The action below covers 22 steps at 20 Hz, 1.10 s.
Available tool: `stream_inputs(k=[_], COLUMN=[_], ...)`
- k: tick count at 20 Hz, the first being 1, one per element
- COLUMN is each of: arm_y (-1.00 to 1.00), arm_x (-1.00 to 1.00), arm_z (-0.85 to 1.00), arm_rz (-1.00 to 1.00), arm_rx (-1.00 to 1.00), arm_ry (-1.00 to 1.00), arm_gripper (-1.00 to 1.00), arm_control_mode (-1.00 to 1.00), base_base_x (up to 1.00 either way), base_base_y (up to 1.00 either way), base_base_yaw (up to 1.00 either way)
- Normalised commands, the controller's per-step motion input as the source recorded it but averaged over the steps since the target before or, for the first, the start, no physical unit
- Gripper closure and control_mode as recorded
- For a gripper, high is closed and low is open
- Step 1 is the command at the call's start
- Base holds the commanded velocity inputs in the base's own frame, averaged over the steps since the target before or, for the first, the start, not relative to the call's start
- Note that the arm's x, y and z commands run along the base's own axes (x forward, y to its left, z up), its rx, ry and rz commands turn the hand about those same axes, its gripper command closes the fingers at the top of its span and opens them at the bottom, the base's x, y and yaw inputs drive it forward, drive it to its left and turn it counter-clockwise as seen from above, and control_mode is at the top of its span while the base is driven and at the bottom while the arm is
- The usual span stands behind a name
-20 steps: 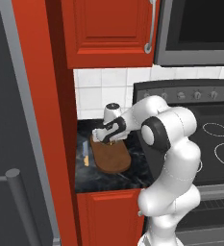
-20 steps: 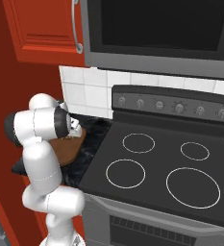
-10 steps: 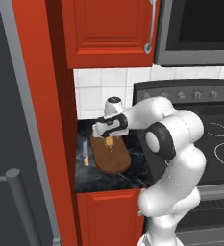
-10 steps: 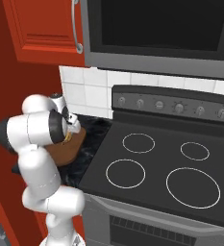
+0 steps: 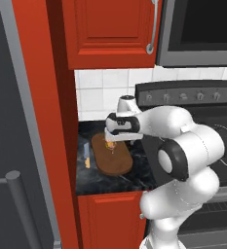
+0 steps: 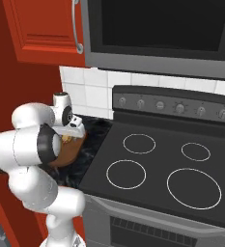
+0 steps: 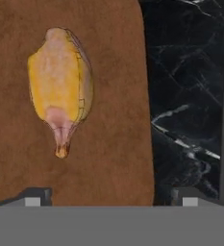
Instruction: Retrieve the chicken drumstick from the fridge and place it on the cutting board.
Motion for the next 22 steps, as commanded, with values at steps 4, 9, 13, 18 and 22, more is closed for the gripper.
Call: stream_inputs(k=[4, 9, 13, 18, 22], arm_y=[-0.77, -0.84, -0.89, -0.77, -0.52], arm_x=[-1.0, -1.0, -1.0, -1.0, -1.0], arm_z=[0.49, 0.13, 0.3, 0.58, 0.81], arm_rz=[0.0, -0.01, -0.01, -0.02, -0.04], arm_rx=[0.0, 0.0, 0.0, 0.0, 0.02], arm_ry=[0.0, -0.08, -0.13, -0.03, 0.0], arm_gripper=[-1.0, -1.0, -1.0, -1.0, -1.0], arm_control_mode=[-1.0, -1.0, -1.0, -1.0, -1.0], base_base_x=[0.0, 0.0, 0.0, 0.0, 0.0], base_base_y=[0.0, 0.0, 0.0, 0.0, 0.0], base_base_yaw=[0.0, 0.0, 0.0, 0.0, 0.0])
